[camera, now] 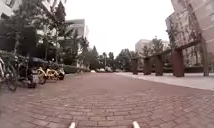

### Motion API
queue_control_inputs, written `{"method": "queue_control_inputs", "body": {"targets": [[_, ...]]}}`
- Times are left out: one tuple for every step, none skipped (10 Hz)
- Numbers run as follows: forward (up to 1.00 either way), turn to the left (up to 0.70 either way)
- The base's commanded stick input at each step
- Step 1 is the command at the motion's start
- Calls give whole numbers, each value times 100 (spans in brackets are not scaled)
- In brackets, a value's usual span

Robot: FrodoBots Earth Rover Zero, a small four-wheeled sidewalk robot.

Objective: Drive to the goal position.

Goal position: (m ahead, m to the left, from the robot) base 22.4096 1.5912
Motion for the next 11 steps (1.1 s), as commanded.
{"method": "queue_control_inputs", "body": {"targets": [[70,0],[70,0],[70,0],[70,0],[70,0],[70,0],[70,0],[70,0],[70,0],[70,0],[70,0]]}}
